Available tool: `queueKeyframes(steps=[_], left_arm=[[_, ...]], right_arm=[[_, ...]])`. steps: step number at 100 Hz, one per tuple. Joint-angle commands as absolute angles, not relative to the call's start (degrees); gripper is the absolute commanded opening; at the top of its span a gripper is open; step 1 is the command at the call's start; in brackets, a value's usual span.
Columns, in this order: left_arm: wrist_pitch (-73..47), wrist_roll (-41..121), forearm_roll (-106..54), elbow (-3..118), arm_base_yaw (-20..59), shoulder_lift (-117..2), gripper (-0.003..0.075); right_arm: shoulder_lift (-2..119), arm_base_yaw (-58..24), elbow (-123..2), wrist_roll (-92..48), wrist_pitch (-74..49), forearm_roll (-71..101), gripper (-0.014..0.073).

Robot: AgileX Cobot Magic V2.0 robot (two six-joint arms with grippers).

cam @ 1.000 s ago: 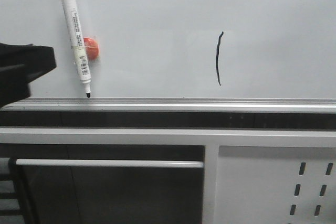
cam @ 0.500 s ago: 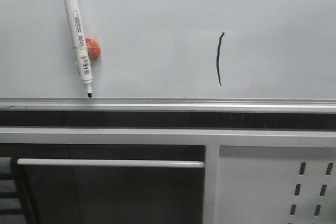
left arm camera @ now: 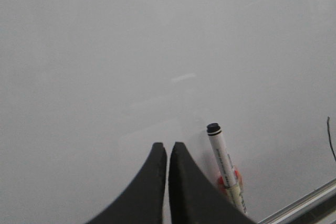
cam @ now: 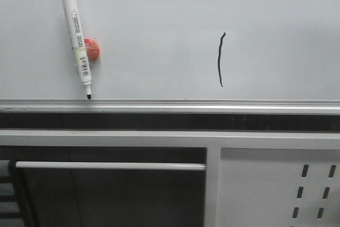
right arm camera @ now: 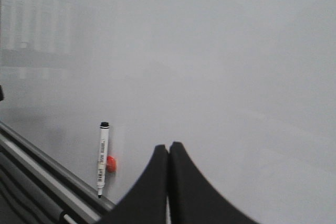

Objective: Write number 1 on whiteboard

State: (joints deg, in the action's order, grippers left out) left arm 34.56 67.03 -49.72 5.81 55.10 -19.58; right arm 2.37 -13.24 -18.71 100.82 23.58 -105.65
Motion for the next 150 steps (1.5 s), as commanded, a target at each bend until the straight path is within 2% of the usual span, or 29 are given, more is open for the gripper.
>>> queueKeyframes(steps=[1,32,81,94,121,150], left_arm=[[35.38,69.60,-51.20,8.49,55.54,-19.90,-0.0018],[34.02,68.57,-57.21,8.49,55.54,-19.90,-0.0018],[33.87,68.95,-56.93,8.49,54.31,-18.64,-0.0018],[33.03,68.31,-59.07,8.49,45.93,-14.28,-0.0018],[15.51,68.44,-63.53,6.84,23.96,-2.01,-0.0018],[13.00,68.54,-63.86,6.82,11.60,-1.17,-0.0018]], right_arm=[[2.80,-12.86,-20.49,100.19,24.67,-106.28,-0.0079],[2.80,-12.86,-20.49,100.19,27.34,-106.28,-0.0079],[2.80,-12.86,-20.49,100.19,27.34,-106.28,-0.0079],[2.80,-12.86,-20.49,100.19,27.34,-106.28,-0.0079],[2.80,-12.86,-20.49,100.19,27.39,-106.28,-0.0079],[2.80,-12.86,-20.49,100.19,27.39,-106.28,-0.0079]])
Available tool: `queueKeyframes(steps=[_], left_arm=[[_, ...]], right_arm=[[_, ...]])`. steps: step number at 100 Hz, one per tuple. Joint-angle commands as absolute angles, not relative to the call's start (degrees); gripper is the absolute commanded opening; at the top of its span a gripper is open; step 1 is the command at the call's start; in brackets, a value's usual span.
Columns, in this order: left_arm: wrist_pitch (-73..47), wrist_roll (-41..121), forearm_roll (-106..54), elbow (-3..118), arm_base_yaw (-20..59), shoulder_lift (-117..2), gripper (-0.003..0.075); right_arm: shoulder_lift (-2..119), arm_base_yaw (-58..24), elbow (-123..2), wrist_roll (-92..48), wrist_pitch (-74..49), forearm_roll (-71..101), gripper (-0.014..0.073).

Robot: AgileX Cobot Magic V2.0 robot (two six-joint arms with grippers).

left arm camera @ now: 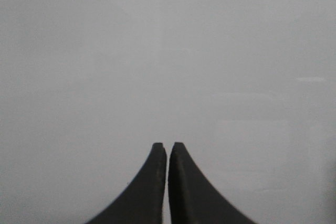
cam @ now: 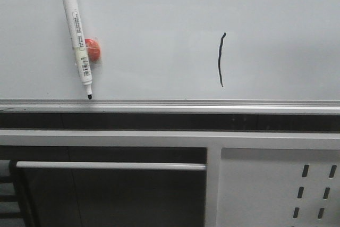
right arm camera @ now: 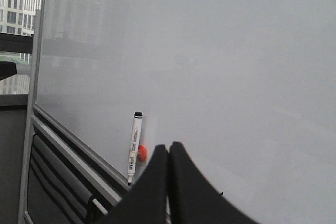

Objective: Write number 1 on whiteboard

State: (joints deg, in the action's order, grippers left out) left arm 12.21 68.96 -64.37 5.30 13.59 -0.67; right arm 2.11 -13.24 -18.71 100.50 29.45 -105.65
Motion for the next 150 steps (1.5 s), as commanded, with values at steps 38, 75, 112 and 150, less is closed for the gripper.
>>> queueKeyframes(steps=[38,75,112,150], left_arm=[[7.66,12.62,-14.76,4.25,9.95,-0.41,-0.0018],[-9.06,7.07,-2.56,-1.57,5.63,1.90,-0.0018],[-16.94,5.82,0.00,-1.57,5.63,1.90,-0.0018],[-16.32,2.82,0.00,-1.57,5.63,1.90,-0.0018]], right_arm=[[2.80,-12.86,-20.49,100.19,27.63,-106.28,-0.0079],[2.80,-12.86,-20.39,100.19,27.95,-106.28,-0.0079],[2.80,-12.86,-20.39,100.19,27.95,-106.28,-0.0079],[2.80,-12.86,-20.39,100.19,27.95,-106.28,-0.0079]])
